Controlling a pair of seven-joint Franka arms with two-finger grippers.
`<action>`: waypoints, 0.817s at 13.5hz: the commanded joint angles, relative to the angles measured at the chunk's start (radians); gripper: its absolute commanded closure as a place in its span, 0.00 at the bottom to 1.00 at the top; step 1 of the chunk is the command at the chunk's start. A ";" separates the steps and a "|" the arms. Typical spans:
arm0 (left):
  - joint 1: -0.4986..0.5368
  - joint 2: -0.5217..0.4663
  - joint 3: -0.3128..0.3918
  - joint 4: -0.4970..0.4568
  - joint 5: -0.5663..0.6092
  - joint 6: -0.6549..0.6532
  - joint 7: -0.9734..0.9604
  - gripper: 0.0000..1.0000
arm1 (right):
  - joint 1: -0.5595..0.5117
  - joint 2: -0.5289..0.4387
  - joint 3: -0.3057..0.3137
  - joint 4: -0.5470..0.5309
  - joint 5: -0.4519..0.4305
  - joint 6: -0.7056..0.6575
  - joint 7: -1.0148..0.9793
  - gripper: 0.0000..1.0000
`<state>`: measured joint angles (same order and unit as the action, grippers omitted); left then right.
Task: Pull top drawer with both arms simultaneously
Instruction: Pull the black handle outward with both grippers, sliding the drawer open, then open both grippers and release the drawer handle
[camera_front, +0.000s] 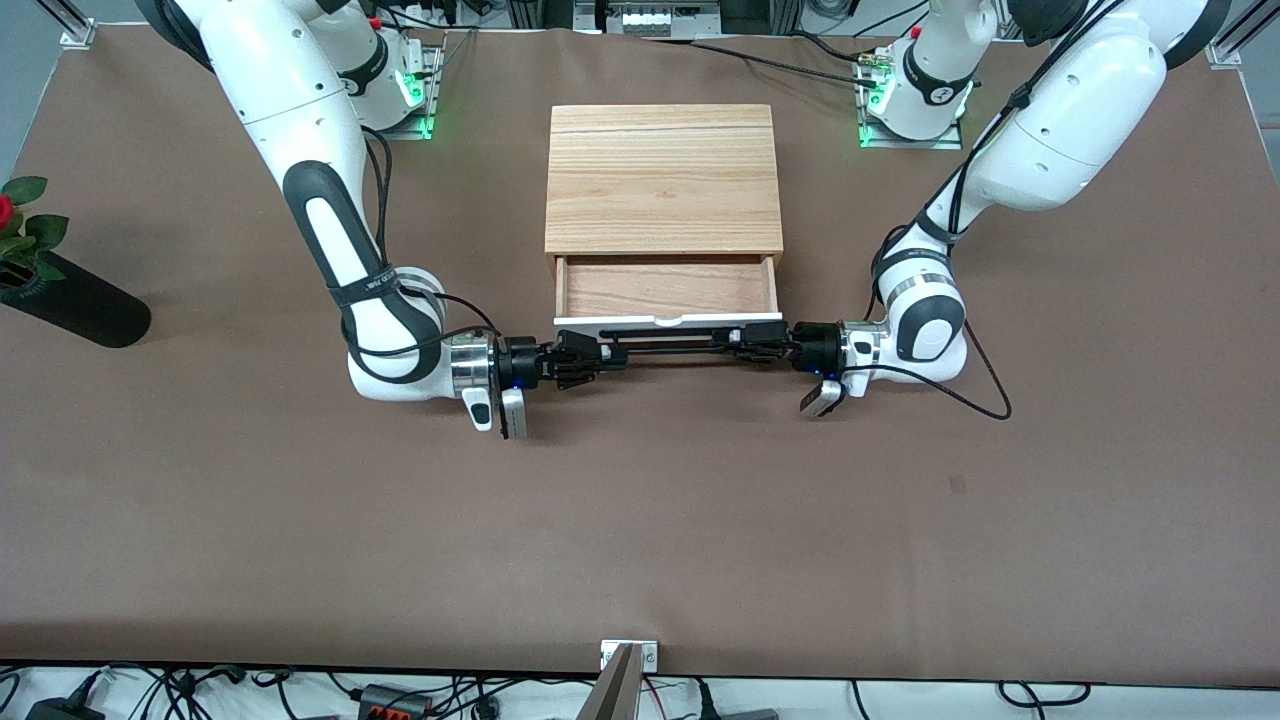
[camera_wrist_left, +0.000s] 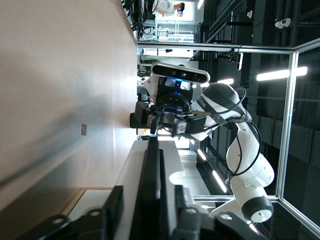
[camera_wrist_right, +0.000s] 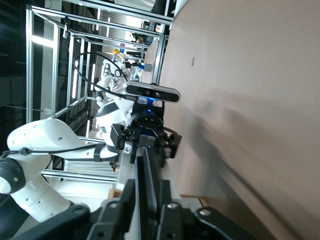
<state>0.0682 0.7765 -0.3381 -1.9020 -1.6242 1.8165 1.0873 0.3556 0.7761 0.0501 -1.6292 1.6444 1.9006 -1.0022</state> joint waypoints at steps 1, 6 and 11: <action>0.004 0.003 -0.002 0.006 0.003 -0.002 0.002 0.00 | -0.009 0.000 0.007 0.012 0.020 -0.014 0.004 0.00; 0.007 -0.008 -0.001 0.008 0.004 -0.002 -0.006 0.00 | -0.017 -0.006 -0.002 0.035 0.015 0.005 0.092 0.00; 0.050 -0.031 0.025 0.151 0.227 -0.003 -0.159 0.00 | -0.030 -0.009 -0.081 0.089 -0.003 0.020 0.229 0.00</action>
<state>0.0865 0.7694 -0.3224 -1.8269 -1.5141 1.8165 1.0333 0.3317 0.7741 -0.0057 -1.5555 1.6496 1.9115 -0.8231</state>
